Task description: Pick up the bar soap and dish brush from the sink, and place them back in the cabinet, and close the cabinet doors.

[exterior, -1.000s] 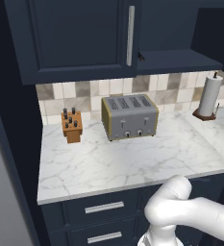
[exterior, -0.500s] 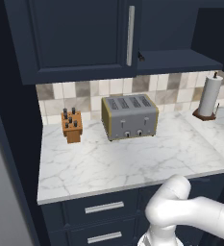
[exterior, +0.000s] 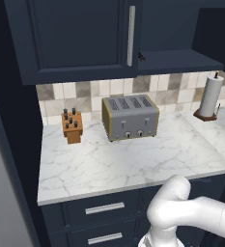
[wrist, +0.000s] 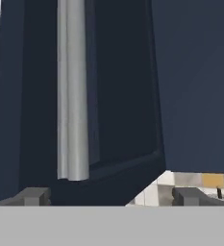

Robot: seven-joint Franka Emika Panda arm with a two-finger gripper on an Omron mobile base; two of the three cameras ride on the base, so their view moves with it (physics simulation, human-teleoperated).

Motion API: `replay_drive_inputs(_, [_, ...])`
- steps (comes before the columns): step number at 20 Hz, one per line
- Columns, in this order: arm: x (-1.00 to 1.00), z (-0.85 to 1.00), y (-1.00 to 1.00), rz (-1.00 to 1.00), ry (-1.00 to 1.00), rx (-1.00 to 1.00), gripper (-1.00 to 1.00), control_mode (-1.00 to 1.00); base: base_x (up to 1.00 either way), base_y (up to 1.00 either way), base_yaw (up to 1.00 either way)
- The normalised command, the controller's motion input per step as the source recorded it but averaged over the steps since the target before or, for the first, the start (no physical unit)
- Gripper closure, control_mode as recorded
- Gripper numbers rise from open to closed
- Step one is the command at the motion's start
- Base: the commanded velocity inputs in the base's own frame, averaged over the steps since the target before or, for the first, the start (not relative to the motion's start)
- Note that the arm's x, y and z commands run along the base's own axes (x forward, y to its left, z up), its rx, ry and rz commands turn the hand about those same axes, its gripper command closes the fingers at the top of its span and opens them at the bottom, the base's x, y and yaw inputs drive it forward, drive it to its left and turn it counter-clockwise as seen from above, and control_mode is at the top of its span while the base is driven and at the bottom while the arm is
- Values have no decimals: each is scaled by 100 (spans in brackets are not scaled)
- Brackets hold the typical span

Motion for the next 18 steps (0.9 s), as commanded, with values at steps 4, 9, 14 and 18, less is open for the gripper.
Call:
replay_drive_inputs(4, [0,0,0,8,0,0,-100,-100,0,0,0])
replay_drive_inputs(9, [0,0,1,9,0,0,-100,-100,0,0,0])
replay_drive_inputs(14, [0,0,5,9,0,0,-100,-100,0,0,0])
replay_drive_inputs(18, [0,0,6,9,0,0,-100,-100,0,0,0])
